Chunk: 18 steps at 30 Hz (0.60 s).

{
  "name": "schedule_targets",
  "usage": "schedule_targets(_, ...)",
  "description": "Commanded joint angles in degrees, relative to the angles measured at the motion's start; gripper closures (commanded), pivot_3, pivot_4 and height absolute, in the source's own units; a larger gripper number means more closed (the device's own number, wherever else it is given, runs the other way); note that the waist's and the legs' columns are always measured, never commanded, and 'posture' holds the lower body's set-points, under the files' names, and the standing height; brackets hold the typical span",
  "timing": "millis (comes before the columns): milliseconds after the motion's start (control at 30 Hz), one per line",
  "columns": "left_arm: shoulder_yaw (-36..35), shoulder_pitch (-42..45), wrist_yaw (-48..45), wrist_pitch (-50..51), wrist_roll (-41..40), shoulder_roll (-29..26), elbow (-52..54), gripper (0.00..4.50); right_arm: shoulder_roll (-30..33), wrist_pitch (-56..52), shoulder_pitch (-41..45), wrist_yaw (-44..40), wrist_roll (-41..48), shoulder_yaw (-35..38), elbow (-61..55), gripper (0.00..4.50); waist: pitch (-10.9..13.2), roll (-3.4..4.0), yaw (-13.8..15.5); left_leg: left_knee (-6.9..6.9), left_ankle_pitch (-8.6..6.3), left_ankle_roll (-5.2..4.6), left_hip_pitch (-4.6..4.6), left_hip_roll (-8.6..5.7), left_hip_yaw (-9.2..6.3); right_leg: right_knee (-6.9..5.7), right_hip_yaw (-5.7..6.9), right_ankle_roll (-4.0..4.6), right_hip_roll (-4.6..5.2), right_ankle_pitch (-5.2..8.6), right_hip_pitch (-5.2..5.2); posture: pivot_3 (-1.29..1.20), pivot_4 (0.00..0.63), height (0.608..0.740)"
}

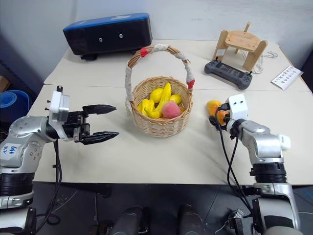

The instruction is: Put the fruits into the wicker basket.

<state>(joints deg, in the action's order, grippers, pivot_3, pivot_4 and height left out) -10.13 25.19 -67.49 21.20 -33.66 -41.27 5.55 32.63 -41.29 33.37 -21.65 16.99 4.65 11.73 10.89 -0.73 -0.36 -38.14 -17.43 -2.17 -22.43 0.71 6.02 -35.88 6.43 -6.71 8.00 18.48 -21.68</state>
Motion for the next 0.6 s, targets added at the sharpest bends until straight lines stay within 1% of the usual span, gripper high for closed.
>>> schedule_targets(33, -0.41, 0.06, 0.41, 0.22, -0.87, -0.59, 2.24, 0.02, -0.29, 1.53, 1.67, -0.72, -0.39, 1.26, -0.13, 0.00, 0.00, 0.00, -0.02, 0.01, 0.00, 0.00, 0.00, 0.00, -0.01, 0.00, -0.01, 0.00, 0.00, 0.00, 0.00, 0.00, 0.150, 0.740)
schedule_targets(100, -0.46, -0.10, 0.50, 0.39, -0.94, -0.65, 2.52, 0.02, -0.29, 3.08, 1.54, -1.71, -0.50, 1.55, 0.01, 0.00, 0.00, 0.00, -0.02, 0.01, 0.00, 0.00, 0.00, 0.00, 0.00, 0.00, -0.02, 0.00, 0.00, 0.00, 0.00, 0.00, 0.150, 0.740)
schedule_targets(133, -0.44, -0.20, 0.58, 0.41, -0.92, -0.58, 2.57, 0.00, -0.20, 3.79, 1.21, -2.24, -0.47, 1.67, -0.16, 0.40, 0.00, 0.00, -0.01, 0.01, 0.00, 0.00, 0.00, 0.00, -0.01, 0.00, -0.02, 0.00, -0.01, 0.00, 0.00, 0.00, 0.150, 0.740)
schedule_targets(167, -0.34, -0.31, 0.62, 0.37, -0.82, -0.50, 2.57, 0.00, -0.18, 4.71, 0.80, -2.60, -0.53, 1.82, -0.40, 0.59, 0.00, 0.00, -0.02, 0.01, 0.00, 0.00, 0.00, 0.00, 0.00, 0.00, -0.02, 0.00, -0.01, 0.00, 0.00, 0.00, 0.150, 0.740)
schedule_targets(200, -0.21, -0.43, 0.67, 0.30, -0.70, -0.36, 2.56, 0.00, -0.01, 5.38, 0.20, -3.11, -0.52, 1.92, -0.89, 0.88, 0.00, 0.00, -0.05, 0.01, 0.00, 0.00, 0.00, 0.00, 0.00, 0.00, -0.02, 0.00, -0.01, 0.00, 0.00, 0.00, 0.150, 0.740)
schedule_targets(300, 0.20, -0.67, 0.91, 0.08, -0.41, 0.10, 2.51, 0.00, 0.45, 6.45, -1.38, -4.73, -0.14, 2.24, -2.56, 1.92, 0.00, 0.00, 0.00, 0.02, 0.00, 0.00, 0.01, 0.01, -0.01, 0.00, -0.04, 0.00, -0.01, 0.00, 0.00, 0.00, 0.150, 0.740)
schedule_targets(333, 0.30, -0.79, 1.02, 0.03, -0.37, 0.21, 2.60, 0.00, 0.56, 7.04, -2.04, -5.31, 0.16, 2.61, -3.55, 2.13, 0.00, 0.00, 0.03, 0.02, 0.00, 0.00, 0.00, 0.01, -0.01, 0.01, -0.06, 0.00, -0.01, 0.00, 0.00, 0.00, 0.150, 0.740)
schedule_targets(400, 0.46, -1.05, 1.26, -0.08, -0.31, 0.45, 2.66, 0.00, 1.35, 8.33, -3.86, -6.39, 0.62, 3.85, -6.01, 2.15, 0.00, 0.00, 0.09, 0.02, 0.00, 0.00, 0.00, 0.01, -0.01, 0.01, -0.09, 0.00, 0.00, 0.00, 0.00, 0.00, 0.150, 0.740)
schedule_targets(500, 0.22, -1.57, 1.39, 0.07, -0.80, 0.48, 3.14, 0.00, 3.47, 9.01, -7.16, -10.54, 3.90, 7.14, -12.39, 2.15, 0.01, 0.02, 0.22, 0.03, 0.00, 0.00, -0.01, 0.00, -0.03, 0.02, -0.12, 0.00, 0.01, 0.00, 0.00, 0.00, 0.150, 0.740)
schedule_targets(567, -0.54, -1.60, 1.37, 1.22, -2.00, 0.08, 3.36, 0.00, 5.20, 8.29, -8.99, -15.69, 9.40, 9.75, -20.30, 2.15, 0.06, 0.09, 0.19, 0.04, -0.01, 0.00, -0.02, 0.00, -0.02, 0.05, -0.13, 0.00, 0.00, 0.00, 0.00, 0.00, 0.150, 0.740)
schedule_targets(600, -1.01, -1.70, 1.53, 1.89, -2.67, -0.06, 3.50, 0.00, 6.24, 5.21, -9.46, -17.54, 13.49, 11.00, -24.52, 2.15, 0.07, 0.11, 0.19, 0.05, -0.01, 0.01, -0.01, 0.00, -0.01, 0.06, -0.14, 0.00, 0.00, 0.00, 0.00, 0.00, 0.150, 0.740)
